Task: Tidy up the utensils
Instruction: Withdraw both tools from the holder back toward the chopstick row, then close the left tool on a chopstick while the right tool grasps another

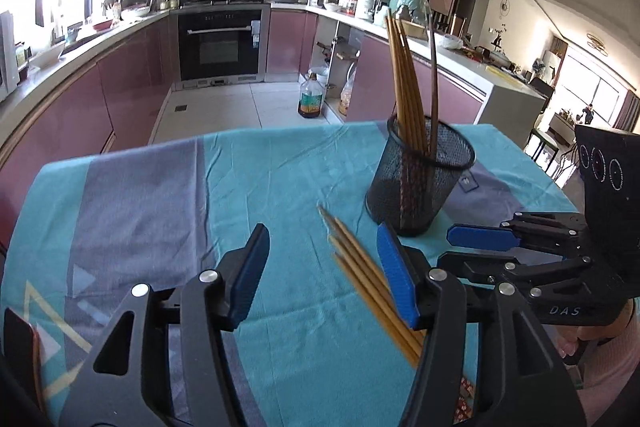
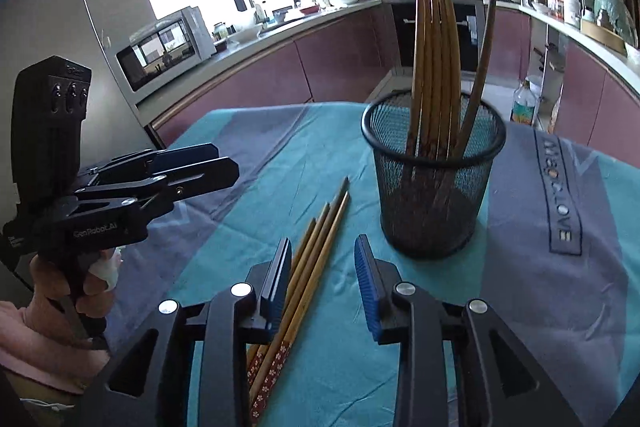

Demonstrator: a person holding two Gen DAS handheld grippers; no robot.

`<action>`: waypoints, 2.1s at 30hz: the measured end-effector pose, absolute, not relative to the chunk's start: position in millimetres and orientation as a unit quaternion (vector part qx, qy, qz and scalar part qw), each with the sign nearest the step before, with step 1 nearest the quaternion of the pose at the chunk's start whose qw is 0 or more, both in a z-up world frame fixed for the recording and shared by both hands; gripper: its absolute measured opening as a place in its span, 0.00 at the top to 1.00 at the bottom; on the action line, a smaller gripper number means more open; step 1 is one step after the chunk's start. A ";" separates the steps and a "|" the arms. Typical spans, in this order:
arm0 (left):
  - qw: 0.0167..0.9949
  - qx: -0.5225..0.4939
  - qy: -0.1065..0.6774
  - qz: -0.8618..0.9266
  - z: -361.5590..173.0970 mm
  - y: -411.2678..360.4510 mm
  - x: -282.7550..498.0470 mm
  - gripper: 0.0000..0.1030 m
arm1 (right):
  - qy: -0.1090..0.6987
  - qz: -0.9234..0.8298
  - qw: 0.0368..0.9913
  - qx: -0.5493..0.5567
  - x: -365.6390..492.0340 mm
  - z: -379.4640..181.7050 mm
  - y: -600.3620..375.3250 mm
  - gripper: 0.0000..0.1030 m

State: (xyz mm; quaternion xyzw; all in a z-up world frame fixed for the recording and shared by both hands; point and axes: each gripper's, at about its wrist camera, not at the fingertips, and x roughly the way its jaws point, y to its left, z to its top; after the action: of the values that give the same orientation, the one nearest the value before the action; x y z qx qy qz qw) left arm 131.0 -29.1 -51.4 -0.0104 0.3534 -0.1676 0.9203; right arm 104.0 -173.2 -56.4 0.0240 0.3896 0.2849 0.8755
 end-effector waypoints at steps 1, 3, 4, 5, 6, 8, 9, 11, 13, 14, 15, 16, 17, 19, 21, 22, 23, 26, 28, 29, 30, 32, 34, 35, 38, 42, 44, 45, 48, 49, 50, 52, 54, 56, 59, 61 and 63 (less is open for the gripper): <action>0.916 -0.011 0.363 -0.167 -59.5 -27.6 128.2 0.46 | 0.396 0.285 0.872 0.024 103.4 -61.9 -170.8 0.70; 0.912 -0.007 0.378 -0.161 -73.5 -26.6 123.3 0.46 | 0.407 0.282 0.868 0.022 102.0 -69.3 -167.2 0.70; 0.909 -0.011 0.385 -0.162 -79.8 -24.8 121.5 0.46 | 0.411 0.281 0.867 0.021 101.4 -71.9 -165.1 0.70; 0.906 -0.016 0.391 -0.163 -85.6 -23.3 119.8 0.46 | 0.414 0.280 0.866 0.021 100.4 -73.9 -163.1 0.70; 0.904 -0.018 0.394 -0.163 -90.1 -22.3 118.6 0.46 | 0.415 0.280 0.865 0.022 100.8 -74.9 -161.8 0.70; 0.902 -0.022 0.399 -0.164 -96.3 -22.0 116.3 0.46 | 0.417 0.279 0.865 0.022 99.7 -76.8 -159.6 0.70; 0.901 -0.023 0.400 -0.164 -99.8 -23.5 114.6 0.46 | 0.418 0.278 0.864 0.022 98.2 -79.3 -158.8 0.70; 0.900 -0.020 0.403 -0.163 -101.2 -30.7 116.8 0.46 | 0.421 0.275 0.864 0.020 96.7 -81.6 -157.7 0.70; 0.900 -0.017 0.405 -0.160 -100.2 -38.5 117.9 0.46 | 0.424 0.273 0.863 0.019 96.3 -84.3 -155.9 0.70; 0.899 -0.018 0.407 -0.161 -102.2 -39.4 117.7 0.46 | 0.425 0.272 0.863 0.020 97.2 -86.1 -155.8 0.70; 0.898 -0.019 0.409 -0.162 -102.6 -40.6 117.4 0.46 | 0.427 0.271 0.862 0.021 95.8 -89.1 -155.8 0.71; 0.897 -0.018 0.412 -0.162 -103.4 -42.4 117.4 0.46 | 0.429 0.269 0.862 0.020 95.0 -91.9 -156.9 0.71; 0.896 -0.017 0.413 -0.162 -104.5 -43.5 117.2 0.46 | 0.431 0.266 0.862 0.018 96.3 -93.0 -156.6 0.71; 0.895 -0.013 0.416 -0.160 -106.0 -45.1 116.5 0.46 | 0.433 0.261 0.863 0.012 94.7 -94.8 -154.5 0.71; 0.895 -0.012 0.416 -0.160 -106.2 -46.0 115.8 0.46 | 0.432 0.258 0.864 0.011 94.4 -95.6 -155.4 0.71; 0.895 -0.012 0.416 -0.160 -106.1 -46.3 115.5 0.46 | 0.432 0.258 0.864 0.010 94.4 -95.6 -155.3 0.71; 0.895 -0.011 0.416 -0.159 -106.2 -46.5 115.4 0.46 | 0.432 0.255 0.865 0.008 94.5 -95.7 -154.9 0.71; 0.895 -0.011 0.417 -0.160 -106.4 -47.6 115.4 0.45 | 0.432 0.253 0.866 0.005 94.5 -97.0 -152.6 0.71; 0.895 -0.010 0.417 -0.160 -106.9 -48.2 114.9 0.45 | 0.431 0.252 0.866 0.002 93.6 -97.8 -152.9 0.71; 0.894 -0.009 0.417 -0.160 -107.1 -49.1 115.2 0.45 | 0.431 0.251 0.867 0.002 93.6 -98.0 -153.2 0.71; 0.894 -0.009 0.418 -0.160 -107.3 -49.7 115.0 0.45 | 0.431 0.250 0.867 0.000 93.9 -98.1 -153.0 0.71; 0.893 -0.007 0.419 -0.162 -108.5 -50.5 114.3 0.45 | 0.431 0.247 0.868 -0.004 94.0 -97.8 -151.6 0.71; 0.892 -0.005 0.421 -0.162 -109.3 -52.5 114.6 0.45 | 0.431 0.245 0.869 -0.006 94.1 -97.6 -151.5 0.71; 0.892 -0.005 0.422 -0.164 -109.9 -53.5 115.0 0.45 | 0.430 0.245 0.869 -0.007 94.0 -97.6 -151.9 0.71; 0.888 -0.007 0.426 -0.171 -113.1 -55.0 116.1 0.45 | 0.430 0.242 0.870 -0.007 94.9 -97.8 -152.2 0.71; 0.886 0.001 0.430 -0.175 -116.3 -60.3 116.7 0.45 | 0.430 0.239 0.871 -0.009 95.5 -97.6 -152.6 0.71; 0.884 0.003 0.431 -0.179 -116.7 -63.9 117.6 0.45 | 0.430 0.238 0.871 -0.008 96.2 -97.7 -153.8 0.71; 0.884 0.004 0.432 -0.180 -117.5 -65.8 118.2 0.45 | 0.430 0.237 0.871 -0.007 96.3 -97.6 -154.7 0.71; 0.881 0.014 0.437 -0.180 -120.6 -70.5 119.7 0.45 | 0.431 0.235 0.871 -0.001 97.3 -98.0 -158.8 0.71; 0.881 0.021 0.438 -0.177 -122.7 -72.2 119.6 0.45 | 0.431 0.235 0.871 0.002 97.5 -98.1 -160.1 0.71; 0.882 0.028 0.436 -0.176 -122.9 -74.4 119.0 0.46 | 0.431 0.235 0.872 0.002 97.3 -98.2 -160.7 0.71; 0.882 0.035 0.436 -0.176 -123.1 -75.6 118.6 0.46 | 0.430 0.236 0.871 0.001 97.2 -98.2 -161.0 0.71; 0.880 0.037 0.438 -0.177 -123.2 -74.1 119.2 0.50 | 0.430 0.237 0.871 -0.001 97.7 -98.1 -160.0 0.71; 0.880 0.045 0.440 -0.173 -123.7 -72.5 119.2 0.57 | 0.430 0.238 0.871 -0.002 97.8 -98.2 -159.2 0.71; 0.878 0.049 0.441 -0.177 -122.8 -68.6 118.5 0.62 | 0.430 0.238 0.871 -0.007 98.6 -98.1 -157.9 0.71; 0.877 0.045 0.443 -0.181 -123.0 -65.6 119.5 0.64 | 0.430 0.237 0.871 -0.014 99.5 -97.9 -157.2 0.71; 0.878 0.045 0.442 -0.179 -123.0 -64.2 121.7 0.70 | 0.430 0.237 0.871 -0.018 102.2 -97.7 -154.0 0.71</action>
State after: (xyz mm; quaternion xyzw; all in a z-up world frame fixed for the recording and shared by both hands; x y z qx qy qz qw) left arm 121.7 -64.2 -123.0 0.0453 0.4425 -0.1793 0.8775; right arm 102.2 -154.0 -97.7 -0.0181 0.4296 0.2368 0.8712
